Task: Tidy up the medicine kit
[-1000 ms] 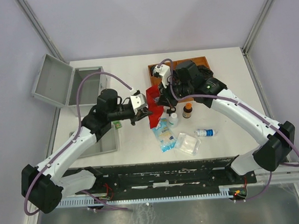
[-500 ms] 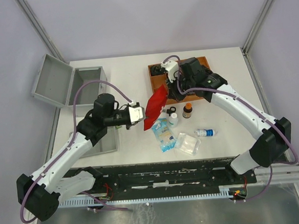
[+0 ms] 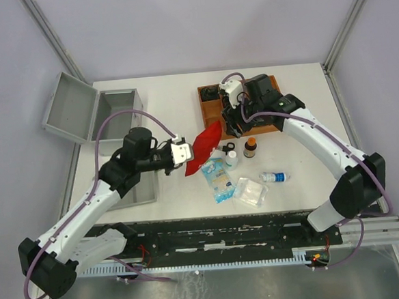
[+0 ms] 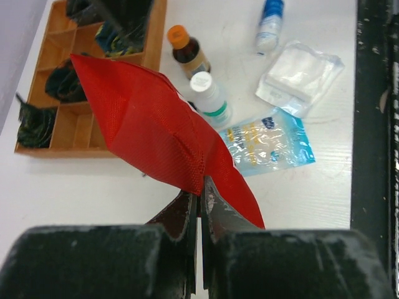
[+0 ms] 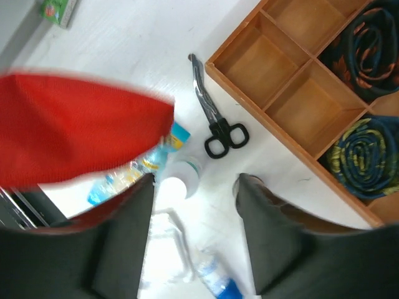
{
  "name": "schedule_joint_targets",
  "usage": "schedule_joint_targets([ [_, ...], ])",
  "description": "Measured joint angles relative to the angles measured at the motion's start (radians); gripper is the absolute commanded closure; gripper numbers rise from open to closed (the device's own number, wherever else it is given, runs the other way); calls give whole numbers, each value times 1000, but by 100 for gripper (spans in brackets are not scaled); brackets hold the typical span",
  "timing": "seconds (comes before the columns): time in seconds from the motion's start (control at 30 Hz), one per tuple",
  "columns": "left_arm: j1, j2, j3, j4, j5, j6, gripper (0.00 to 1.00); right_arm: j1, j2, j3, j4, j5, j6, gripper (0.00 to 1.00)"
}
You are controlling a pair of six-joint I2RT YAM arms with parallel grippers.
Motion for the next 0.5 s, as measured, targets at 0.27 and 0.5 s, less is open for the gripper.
schedule_joint_targets([
  [0.27,18,15,88,3,-380,-150,97,-34,-58,74,-162,-220,-122,16],
  [0.5,129,48,156,3,-729,-79,97,-35,-168,23,-195,-275,-167,16],
])
